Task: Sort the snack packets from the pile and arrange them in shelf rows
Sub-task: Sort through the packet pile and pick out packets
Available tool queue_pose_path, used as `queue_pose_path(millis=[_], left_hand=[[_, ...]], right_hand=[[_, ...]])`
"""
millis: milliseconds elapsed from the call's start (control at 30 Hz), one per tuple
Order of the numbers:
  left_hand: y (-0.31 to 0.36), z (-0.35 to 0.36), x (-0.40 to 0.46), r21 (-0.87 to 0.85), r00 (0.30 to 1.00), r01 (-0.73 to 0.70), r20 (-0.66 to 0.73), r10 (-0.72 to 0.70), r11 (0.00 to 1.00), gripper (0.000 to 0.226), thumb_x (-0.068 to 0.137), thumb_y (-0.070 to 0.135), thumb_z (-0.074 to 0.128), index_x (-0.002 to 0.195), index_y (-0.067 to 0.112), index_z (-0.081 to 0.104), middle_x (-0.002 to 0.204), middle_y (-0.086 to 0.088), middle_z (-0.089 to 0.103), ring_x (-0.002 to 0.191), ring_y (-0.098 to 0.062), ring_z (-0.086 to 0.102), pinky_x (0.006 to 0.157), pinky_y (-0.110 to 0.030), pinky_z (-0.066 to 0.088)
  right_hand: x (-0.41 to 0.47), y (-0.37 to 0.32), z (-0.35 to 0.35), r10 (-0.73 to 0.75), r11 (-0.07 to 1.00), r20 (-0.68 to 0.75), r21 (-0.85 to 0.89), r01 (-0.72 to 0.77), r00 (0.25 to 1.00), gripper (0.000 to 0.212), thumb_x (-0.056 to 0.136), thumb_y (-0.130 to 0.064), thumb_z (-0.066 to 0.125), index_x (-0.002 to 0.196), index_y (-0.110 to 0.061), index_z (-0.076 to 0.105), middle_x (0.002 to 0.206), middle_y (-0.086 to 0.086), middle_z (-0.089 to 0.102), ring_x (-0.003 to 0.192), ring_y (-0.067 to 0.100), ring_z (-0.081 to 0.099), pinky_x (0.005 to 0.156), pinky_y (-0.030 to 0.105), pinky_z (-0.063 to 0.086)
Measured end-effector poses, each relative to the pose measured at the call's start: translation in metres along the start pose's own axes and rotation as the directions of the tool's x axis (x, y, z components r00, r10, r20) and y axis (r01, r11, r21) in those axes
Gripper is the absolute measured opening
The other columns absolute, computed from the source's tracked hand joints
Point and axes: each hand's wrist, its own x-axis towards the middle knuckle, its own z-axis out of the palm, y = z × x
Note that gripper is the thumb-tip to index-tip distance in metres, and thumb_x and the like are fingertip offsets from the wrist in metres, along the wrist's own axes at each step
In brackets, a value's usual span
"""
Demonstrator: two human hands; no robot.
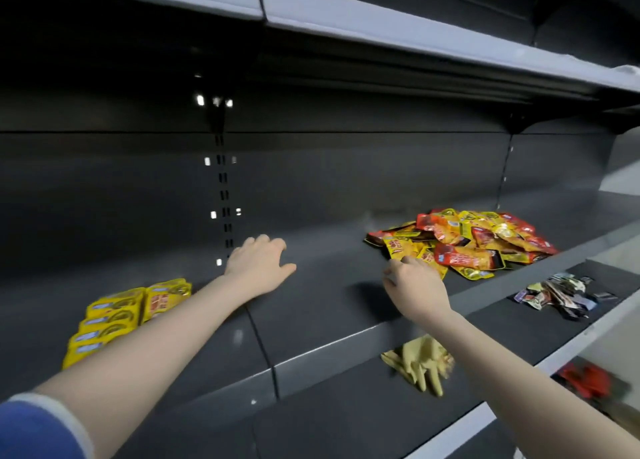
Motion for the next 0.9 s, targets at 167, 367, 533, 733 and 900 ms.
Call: queue_pose_path(millis=[167, 367, 533, 733, 900], left_hand=[[0.06, 0.014, 0.045, -0.028, 1.0, -0.016, 0.026, 0.017, 0.999, 0.049, 0.094, 0.048, 0.047, 0.135, 0.023, 0.045, 0.136, -0.004, 0.045, 0.127, -0.025, 0.039, 0.097, -0.035, 0.037], [0.135, 0.044, 0.088, -0.07, 0.997, 0.073, 0.042, -0.07, 0.995, 0.048, 0.094, 0.048, 0.046, 0.134, 0.021, 0.045, 0.135, -0.005, 0.046, 0.127, -0.025, 0.039, 0.098, -0.035, 0.037], [0.201, 0.076, 0.119, -0.12, 0.976, 0.207, 0.087, -0.198, 0.971, 0.052, 0.093, 0.051, 0.045, 0.131, 0.015, 0.048, 0.134, -0.011, 0.048, 0.126, -0.03, 0.042, 0.101, -0.038, 0.038], [0.243, 0.105, 0.149, -0.151, 0.927, 0.37, 0.121, -0.354, 0.917, 0.06, 0.092, 0.058, 0.042, 0.122, 0.006, 0.052, 0.129, -0.014, 0.053, 0.121, -0.033, 0.047, 0.095, -0.039, 0.04], [0.259, 0.118, 0.166, -0.206, 0.877, 0.481, 0.113, -0.468, 0.852, 0.065, 0.087, 0.059, 0.052, 0.125, 0.006, 0.048, 0.13, -0.013, 0.053, 0.122, -0.031, 0.048, 0.094, -0.039, 0.042]], right_hand=[[0.04, 0.077, 0.002, 0.068, 0.997, -0.008, -0.02, -0.069, 0.998, 0.029, 0.095, -0.033, 0.046, 0.116, -0.018, 0.06, 0.112, 0.008, 0.058, 0.108, 0.028, 0.052, 0.084, 0.036, 0.042], [0.088, 0.167, 0.015, 0.048, 0.998, -0.046, -0.025, -0.05, 0.998, 0.03, 0.094, -0.031, 0.048, 0.114, -0.014, 0.062, 0.109, 0.011, 0.059, 0.105, 0.031, 0.054, 0.081, 0.034, 0.043], [0.119, 0.234, 0.023, -0.029, 0.999, -0.036, 0.015, 0.03, 0.999, 0.028, 0.093, -0.03, 0.051, 0.112, -0.015, 0.063, 0.106, 0.013, 0.06, 0.105, 0.032, 0.054, 0.082, 0.035, 0.043], [0.134, 0.276, 0.035, -0.073, 0.996, -0.019, 0.05, 0.074, 0.997, 0.027, 0.094, -0.031, 0.049, 0.108, -0.014, 0.065, 0.102, 0.012, 0.061, 0.102, 0.031, 0.054, 0.078, 0.034, 0.044], [0.137, 0.281, 0.045, -0.117, 0.991, 0.004, 0.07, 0.117, 0.993, 0.028, 0.094, -0.031, 0.045, 0.107, -0.015, 0.064, 0.104, 0.009, 0.061, 0.104, 0.029, 0.053, 0.08, 0.034, 0.042]])
